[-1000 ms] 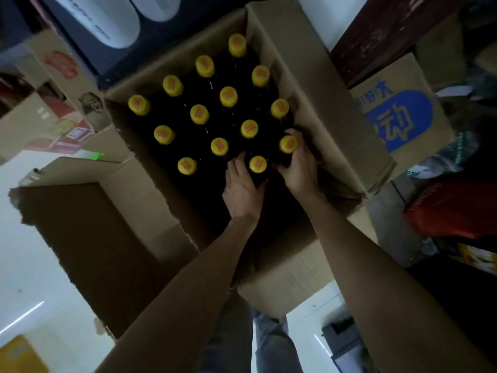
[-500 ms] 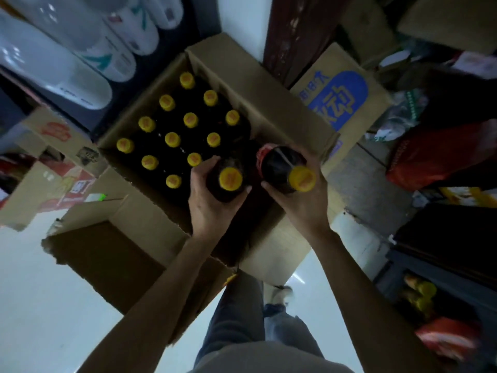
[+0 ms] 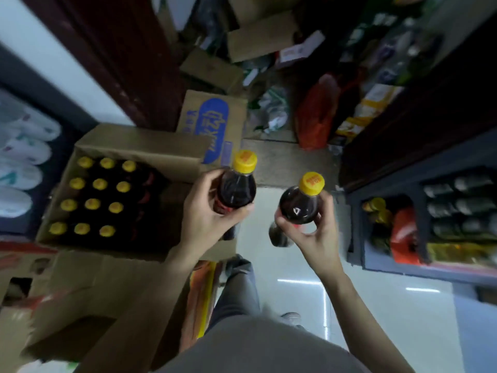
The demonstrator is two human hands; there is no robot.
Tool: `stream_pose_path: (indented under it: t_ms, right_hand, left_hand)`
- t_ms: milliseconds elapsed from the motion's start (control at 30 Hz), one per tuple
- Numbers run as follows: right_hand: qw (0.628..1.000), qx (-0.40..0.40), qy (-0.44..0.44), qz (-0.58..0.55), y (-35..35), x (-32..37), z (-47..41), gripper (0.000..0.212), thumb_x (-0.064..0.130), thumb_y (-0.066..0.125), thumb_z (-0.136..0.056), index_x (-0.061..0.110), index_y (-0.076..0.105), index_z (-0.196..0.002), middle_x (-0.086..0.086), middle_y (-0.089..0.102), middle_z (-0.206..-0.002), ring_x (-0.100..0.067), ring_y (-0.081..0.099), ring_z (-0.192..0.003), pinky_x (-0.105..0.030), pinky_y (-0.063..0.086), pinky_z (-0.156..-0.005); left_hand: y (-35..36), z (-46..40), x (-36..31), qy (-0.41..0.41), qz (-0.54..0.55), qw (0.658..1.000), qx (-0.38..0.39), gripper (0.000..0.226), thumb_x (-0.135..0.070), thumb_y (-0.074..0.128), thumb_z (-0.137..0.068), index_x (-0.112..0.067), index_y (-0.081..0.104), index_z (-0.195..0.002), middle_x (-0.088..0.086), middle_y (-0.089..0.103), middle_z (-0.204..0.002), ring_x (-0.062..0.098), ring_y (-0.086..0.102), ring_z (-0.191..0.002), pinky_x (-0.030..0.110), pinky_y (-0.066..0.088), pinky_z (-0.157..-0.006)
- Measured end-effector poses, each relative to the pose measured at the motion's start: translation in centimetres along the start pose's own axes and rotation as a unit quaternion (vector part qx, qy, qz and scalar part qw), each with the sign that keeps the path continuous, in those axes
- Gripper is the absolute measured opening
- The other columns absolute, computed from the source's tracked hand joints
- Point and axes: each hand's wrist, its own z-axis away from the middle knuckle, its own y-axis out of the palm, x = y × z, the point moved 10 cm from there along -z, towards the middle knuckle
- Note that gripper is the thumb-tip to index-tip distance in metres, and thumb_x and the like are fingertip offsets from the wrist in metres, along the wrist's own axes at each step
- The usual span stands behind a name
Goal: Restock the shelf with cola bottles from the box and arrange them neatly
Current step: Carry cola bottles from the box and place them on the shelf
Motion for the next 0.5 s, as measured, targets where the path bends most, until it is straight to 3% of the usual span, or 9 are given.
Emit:
stream_pose_path:
  t_ms: [133, 233, 333, 400, 500]
  right_hand:
    - [0.998, -0.066, 0.017, -0.001, -10.3, -2.3, 6.7, 0.057, 0.038, 0.077, -0.068, 0.038, 0.048, -0.118, 0.020, 0.060, -0.107, -0.008, 0.060, -0.100, -0.018, 0.045, -0.085]
    - [0.993, -0.114, 0.040, 0.015, -17.9, -4.7, 12.3, 0.060, 0.041, 0.077, -0.067, 0.048, 0.047, -0.119, 0.016, 0.061, -0.110, -0.011, 0.060, -0.104, -0.022, 0.047, -0.089]
    - [0.984, -0.161, 0.064, 0.035, -25.1, -7.1, 18.0, 0.067, 0.044, 0.076, -0.066, 0.034, 0.048, -0.126, 0.004, 0.063, -0.117, -0.014, 0.060, -0.108, -0.031, 0.049, -0.092]
    - [0.978, -0.190, 0.076, 0.040, -29.7, -8.0, 21.3, 0.070, 0.046, 0.074, -0.066, 0.030, 0.048, -0.129, 0.007, 0.063, -0.119, -0.011, 0.060, -0.108, -0.026, 0.048, -0.089]
    - [0.966, -0.236, 0.090, 0.054, -36.4, -9.4, 25.3, 0.076, 0.048, 0.075, -0.066, 0.031, 0.044, -0.133, 0.008, 0.062, -0.121, -0.012, 0.061, -0.109, -0.031, 0.050, -0.091]
  left_hand:
    - [10.4, 4.7, -4.5, 0.018, 0.001, 0.993, 0.116, 0.062, -0.044, 0.080, -0.060, -0.026, 0.055, -0.113, -0.009, 0.064, -0.109, 0.007, 0.064, -0.098, 0.033, 0.053, -0.085]
    - [17.7, 9.9, -7.9, 0.031, 0.008, 0.983, 0.181, 0.061, -0.048, 0.077, -0.059, -0.024, 0.055, -0.112, -0.014, 0.063, -0.107, 0.002, 0.062, -0.097, 0.023, 0.050, -0.083]
    - [24.3, 15.3, -11.2, 0.046, 0.014, 0.971, 0.233, 0.057, -0.050, 0.075, -0.060, -0.035, 0.054, -0.110, -0.014, 0.063, -0.108, 0.005, 0.063, -0.097, 0.024, 0.051, -0.082]
    - [28.4, 18.4, -13.5, 0.055, 0.022, 0.962, 0.266, 0.054, -0.051, 0.073, -0.062, -0.043, 0.051, -0.110, -0.016, 0.063, -0.109, 0.002, 0.062, -0.098, 0.018, 0.049, -0.080]
    - [33.9, 21.9, -16.5, 0.057, 0.046, 0.950, 0.304, 0.057, -0.051, 0.071, -0.064, -0.042, 0.050, -0.116, -0.013, 0.063, -0.114, 0.002, 0.061, -0.102, 0.013, 0.048, -0.079]
